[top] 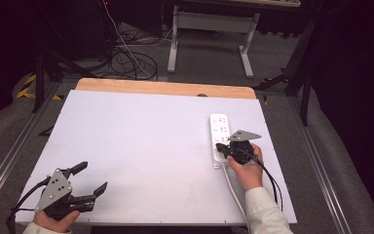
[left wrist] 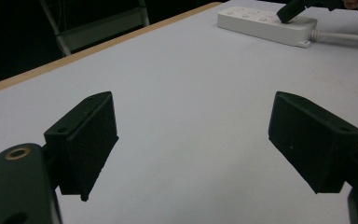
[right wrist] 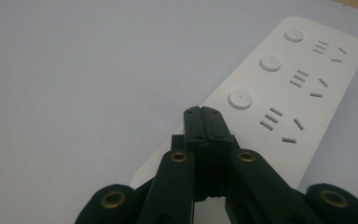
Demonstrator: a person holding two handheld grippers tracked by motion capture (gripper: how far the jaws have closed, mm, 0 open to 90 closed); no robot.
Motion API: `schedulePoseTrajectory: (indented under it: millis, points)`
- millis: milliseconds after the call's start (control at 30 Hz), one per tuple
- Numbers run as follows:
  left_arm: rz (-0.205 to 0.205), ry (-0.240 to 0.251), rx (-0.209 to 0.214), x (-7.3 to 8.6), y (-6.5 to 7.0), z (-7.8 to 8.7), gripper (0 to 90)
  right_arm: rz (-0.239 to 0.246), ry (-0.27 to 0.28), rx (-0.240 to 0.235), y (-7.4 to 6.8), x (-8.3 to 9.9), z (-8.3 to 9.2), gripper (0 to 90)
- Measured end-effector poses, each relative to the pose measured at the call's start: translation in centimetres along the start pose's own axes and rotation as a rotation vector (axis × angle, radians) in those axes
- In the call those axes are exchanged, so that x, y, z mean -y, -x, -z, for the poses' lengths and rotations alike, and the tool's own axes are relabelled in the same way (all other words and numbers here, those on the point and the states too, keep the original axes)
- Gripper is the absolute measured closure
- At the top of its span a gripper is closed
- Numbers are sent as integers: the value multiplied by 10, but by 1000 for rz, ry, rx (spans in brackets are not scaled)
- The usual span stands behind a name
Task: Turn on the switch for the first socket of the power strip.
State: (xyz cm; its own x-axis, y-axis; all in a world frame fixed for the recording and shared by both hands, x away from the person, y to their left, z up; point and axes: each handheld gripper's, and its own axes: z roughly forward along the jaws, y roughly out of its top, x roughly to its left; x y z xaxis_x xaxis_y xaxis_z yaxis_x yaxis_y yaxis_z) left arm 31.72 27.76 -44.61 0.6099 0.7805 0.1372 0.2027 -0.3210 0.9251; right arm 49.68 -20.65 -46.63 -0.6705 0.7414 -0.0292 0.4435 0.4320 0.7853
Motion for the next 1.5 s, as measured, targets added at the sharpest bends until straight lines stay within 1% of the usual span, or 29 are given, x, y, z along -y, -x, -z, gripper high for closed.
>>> schedulePoseTrajectory:
  millis: [67,133,200,233,367,533,600,633,700,733,867,933,967,1100,1133,1167,1233,1267,1300,1333,1400,1500]
  points:
    - [5,1,2,0,0,0,163,0,4,9,-1,0,-1,900]
    - [-1,-1,3,0,0,0,163,8,4,15,-2,0,-1,900]
    - [4,0,5,0,1,0,163,4,10,10,-1,1,-1,900]
    - [-2,-3,4,0,0,0,163,0,10,9,-1,1,-1,900]
    - [2,-3,5,0,0,0,163,9,6,18,-2,1,-1,900]
    - [-1,-1,5,0,0,0,163,-7,8,9,-1,2,-2,900]
    - [-3,-2,3,0,1,0,163,-1,7,14,-1,2,-2,900]
    - [5,0,6,0,1,0,163,5,7,16,-2,2,-2,900]
    - [6,0,6,0,1,0,163,4,6,18,-2,2,-2,900]
    - [-1,-1,5,0,0,0,163,1,8,18,-2,3,-2,900]
    - [5,0,7,0,1,0,163,5,13,22,-2,3,-3,900]
    - [5,0,6,0,1,0,163,-2,16,24,-2,3,-5,900]
    - [-2,1,3,0,0,0,163,0,13,22,-2,2,-5,900]
    - [11,2,7,0,0,0,163,6,18,19,-4,1,-3,900]
    - [3,2,4,0,-1,0,163,8,27,19,-5,1,-1,900]
    - [6,0,7,0,-1,-1,163,11,51,15,-7,-1,4,900]
    - [1,0,6,0,-1,-1,163,9,75,9,-8,-4,9,900]
    - [1,0,6,0,-1,-1,163,9,75,9,-8,-4,9,900]
    - [3,-1,7,0,-1,-1,163,7,101,14,-8,-8,17,900]
    - [8,-1,7,0,0,-1,163,6,107,14,-8,-9,20,900]
    - [5,-2,7,0,-1,-1,163,3,119,16,-8,-11,26,900]
    - [8,0,6,0,-1,-1,163,15,139,13,-11,-15,34,900]
